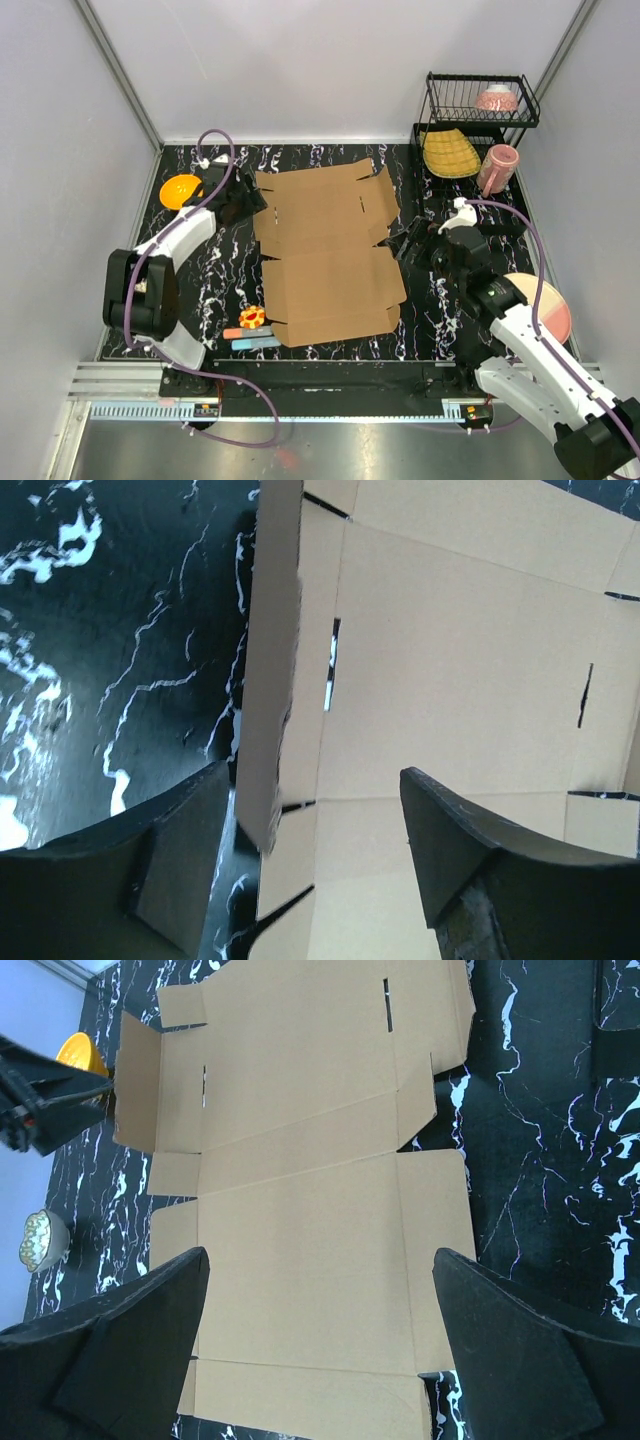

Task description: Fold the paper box

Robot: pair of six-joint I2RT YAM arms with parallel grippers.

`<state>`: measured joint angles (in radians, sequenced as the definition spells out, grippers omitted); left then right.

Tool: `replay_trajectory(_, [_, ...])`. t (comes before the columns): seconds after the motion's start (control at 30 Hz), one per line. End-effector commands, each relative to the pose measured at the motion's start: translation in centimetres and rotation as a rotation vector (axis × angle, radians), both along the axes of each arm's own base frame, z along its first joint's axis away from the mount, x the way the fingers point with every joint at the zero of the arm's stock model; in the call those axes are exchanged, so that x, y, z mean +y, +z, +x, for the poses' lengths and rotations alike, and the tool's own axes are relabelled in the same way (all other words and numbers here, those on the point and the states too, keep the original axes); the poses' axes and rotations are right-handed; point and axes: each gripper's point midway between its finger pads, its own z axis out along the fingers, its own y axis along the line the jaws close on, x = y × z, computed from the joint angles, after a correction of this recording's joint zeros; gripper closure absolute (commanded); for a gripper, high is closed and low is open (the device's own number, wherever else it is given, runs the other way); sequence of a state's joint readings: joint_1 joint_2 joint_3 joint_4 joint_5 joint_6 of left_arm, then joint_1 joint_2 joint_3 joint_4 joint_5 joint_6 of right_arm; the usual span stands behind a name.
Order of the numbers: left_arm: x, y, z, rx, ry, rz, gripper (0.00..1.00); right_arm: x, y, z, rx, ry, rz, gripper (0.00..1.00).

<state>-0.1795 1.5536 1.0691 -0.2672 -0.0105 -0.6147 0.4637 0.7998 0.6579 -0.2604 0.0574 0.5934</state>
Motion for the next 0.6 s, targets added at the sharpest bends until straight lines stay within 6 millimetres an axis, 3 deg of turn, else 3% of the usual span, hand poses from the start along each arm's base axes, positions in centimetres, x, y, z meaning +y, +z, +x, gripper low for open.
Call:
replay_trajectory(0.0, [-0.7, 1.6, 3.2, -0.064, -0.063, 0.028, 0.29, 0.2, 2.0, -0.2, -0.046, 0.015, 0.022, 0.00])
replay_trajectory(0.1, [0.5, 0.3, 4.0, -0.025, -0.052, 0.114, 0.29, -0.2, 1.5, -0.2, -0.042, 0.003, 0.000, 0.00])
replay_trajectory(0.13, [0.8, -1.1, 3.8, 0.020, -0.069, 0.146, 0.30, -0.3, 1.4, -0.1, -0.042, 0.002, -0.008, 0.00])
replay_trajectory(0.27, [1.8, -2.3, 4.4, 0.066, -0.082, 0.226, 0.35, -0.2, 0.7, 0.3, -0.020, 0.000, -0.030, 0.00])
replay_trajectory(0.3, [1.5, -3.0, 4.4, 0.077, -0.105, 0.231, 0.49, -0.1, 0.3, 0.5, -0.009, 0.000, -0.038, 0.00])
replay_trajectory(0.37, [1.4, -3.3, 4.8, 0.090, -0.154, 0.254, 0.63, 0.0, 0.2, 0.8, -0.001, 0.001, -0.041, 0.00])
replay_trajectory(0.47, [1.4, -4.4, 5.0, 0.121, -0.191, 0.279, 0.65, 0.2, 0.3, 1.1, -0.001, 0.002, -0.040, 0.00])
replay_trajectory(0.57, [1.2, -4.2, 5.1, 0.110, -0.211, 0.278, 0.76, 0.4, 0.4, 1.4, 0.004, 0.004, -0.048, 0.00])
